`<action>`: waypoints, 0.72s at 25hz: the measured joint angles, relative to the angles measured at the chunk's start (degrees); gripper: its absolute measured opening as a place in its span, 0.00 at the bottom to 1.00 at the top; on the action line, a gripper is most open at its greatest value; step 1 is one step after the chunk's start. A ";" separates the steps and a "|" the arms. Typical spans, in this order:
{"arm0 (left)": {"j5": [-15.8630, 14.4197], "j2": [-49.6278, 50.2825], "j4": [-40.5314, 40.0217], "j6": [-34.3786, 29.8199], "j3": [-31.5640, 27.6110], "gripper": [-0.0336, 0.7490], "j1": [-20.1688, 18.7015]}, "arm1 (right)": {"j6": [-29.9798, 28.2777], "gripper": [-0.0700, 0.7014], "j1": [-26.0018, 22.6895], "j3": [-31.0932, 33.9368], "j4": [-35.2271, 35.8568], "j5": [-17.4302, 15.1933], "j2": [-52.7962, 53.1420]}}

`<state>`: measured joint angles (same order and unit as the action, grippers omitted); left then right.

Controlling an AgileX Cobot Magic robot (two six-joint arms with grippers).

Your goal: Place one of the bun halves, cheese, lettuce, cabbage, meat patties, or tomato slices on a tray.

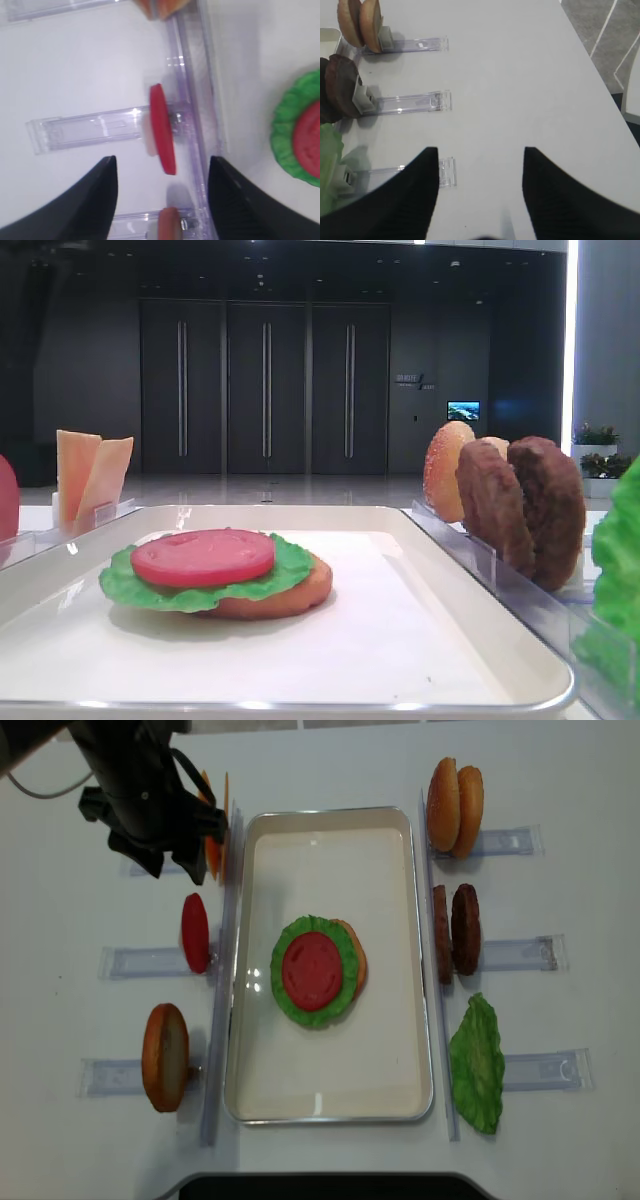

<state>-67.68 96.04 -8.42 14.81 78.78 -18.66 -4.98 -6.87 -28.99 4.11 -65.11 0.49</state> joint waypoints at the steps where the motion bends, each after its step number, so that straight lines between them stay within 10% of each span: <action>1: 0.00 0.25 0.27 -0.76 0.02 0.60 2.67 | 0.00 0.56 0.00 0.00 0.00 0.00 0.00; 8: -0.54 0.59 2.90 -8.37 0.02 0.60 20.11 | 0.00 0.56 0.00 0.00 0.00 0.00 0.00; 18: 0.88 -19.71 4.05 -9.71 -17.63 0.60 21.19 | 0.00 0.56 0.00 0.00 0.00 0.00 0.00</action>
<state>-66.80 76.33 -4.37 5.10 61.15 2.54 -4.98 -6.87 -28.99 4.11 -65.11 0.49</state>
